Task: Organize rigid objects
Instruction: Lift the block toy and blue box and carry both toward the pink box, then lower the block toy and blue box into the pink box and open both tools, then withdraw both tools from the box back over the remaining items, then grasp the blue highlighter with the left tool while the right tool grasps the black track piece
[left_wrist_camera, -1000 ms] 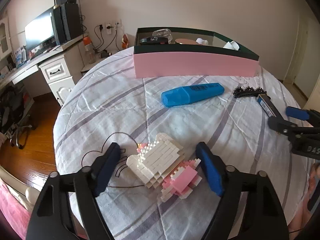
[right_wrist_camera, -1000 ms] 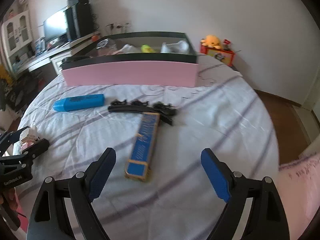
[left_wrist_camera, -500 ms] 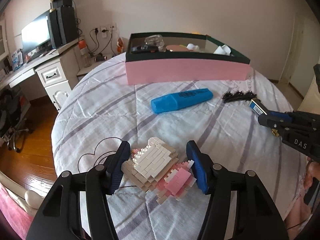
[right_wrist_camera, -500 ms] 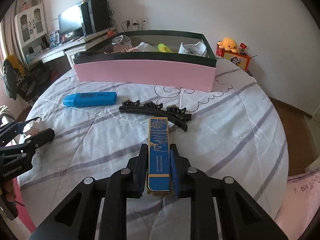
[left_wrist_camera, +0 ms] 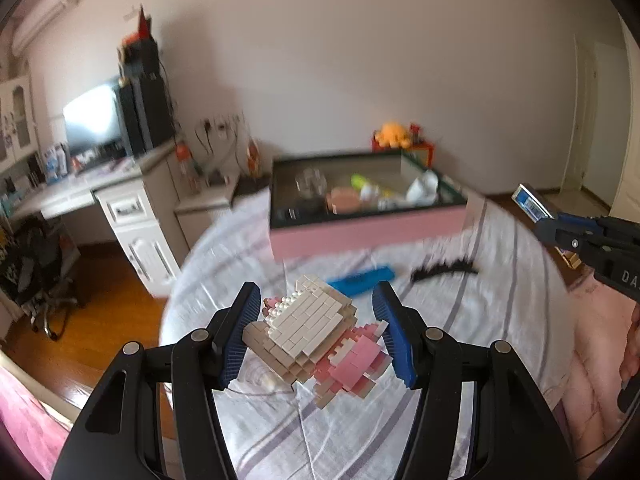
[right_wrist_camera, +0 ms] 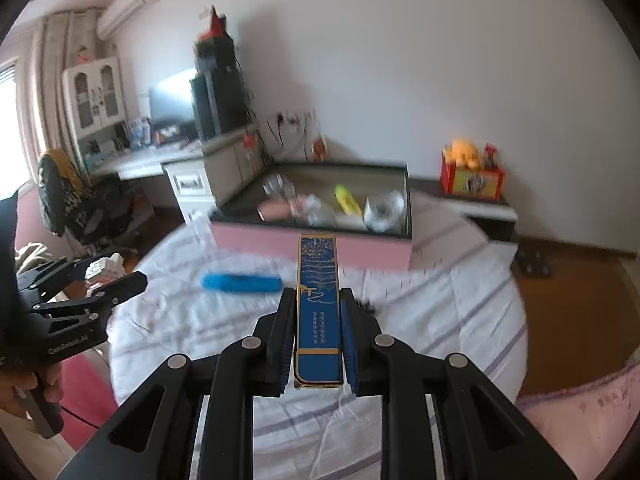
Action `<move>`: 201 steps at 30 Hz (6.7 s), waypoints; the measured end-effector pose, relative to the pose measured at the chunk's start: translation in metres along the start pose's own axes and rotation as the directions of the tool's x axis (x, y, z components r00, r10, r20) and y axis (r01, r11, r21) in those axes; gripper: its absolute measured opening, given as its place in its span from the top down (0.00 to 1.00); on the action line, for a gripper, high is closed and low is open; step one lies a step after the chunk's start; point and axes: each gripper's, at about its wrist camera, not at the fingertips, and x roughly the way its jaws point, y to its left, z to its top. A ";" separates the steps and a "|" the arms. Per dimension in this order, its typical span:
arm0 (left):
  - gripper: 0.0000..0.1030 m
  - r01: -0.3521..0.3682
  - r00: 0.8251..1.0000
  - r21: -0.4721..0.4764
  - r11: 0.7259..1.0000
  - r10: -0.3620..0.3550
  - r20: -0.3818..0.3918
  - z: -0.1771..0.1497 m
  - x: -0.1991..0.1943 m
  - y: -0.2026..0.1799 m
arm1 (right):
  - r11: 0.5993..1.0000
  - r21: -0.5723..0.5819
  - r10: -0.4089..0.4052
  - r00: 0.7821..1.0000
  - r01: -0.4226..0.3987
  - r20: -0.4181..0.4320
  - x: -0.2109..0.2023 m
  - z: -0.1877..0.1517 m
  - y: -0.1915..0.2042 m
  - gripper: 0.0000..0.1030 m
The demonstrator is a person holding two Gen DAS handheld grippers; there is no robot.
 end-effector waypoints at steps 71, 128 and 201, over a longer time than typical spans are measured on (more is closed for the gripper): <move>0.42 0.002 0.978 0.110 0.994 0.021 -0.207 0.108 0.240 -0.016 | 0.996 -0.082 0.018 0.974 -0.037 -0.224 0.218 0.071 -0.046 0.79; 0.00 -0.144 0.951 0.014 0.989 0.135 0.279 0.025 -0.104 -0.011 | 0.985 -0.092 -0.121 0.968 0.144 0.219 -0.083 0.013 0.036 0.00; 0.60 0.294 0.906 0.034 0.955 -0.267 -0.330 -0.026 0.137 -0.045 | 1.000 -0.008 0.008 0.947 -0.012 -0.322 0.138 -0.039 -0.050 0.75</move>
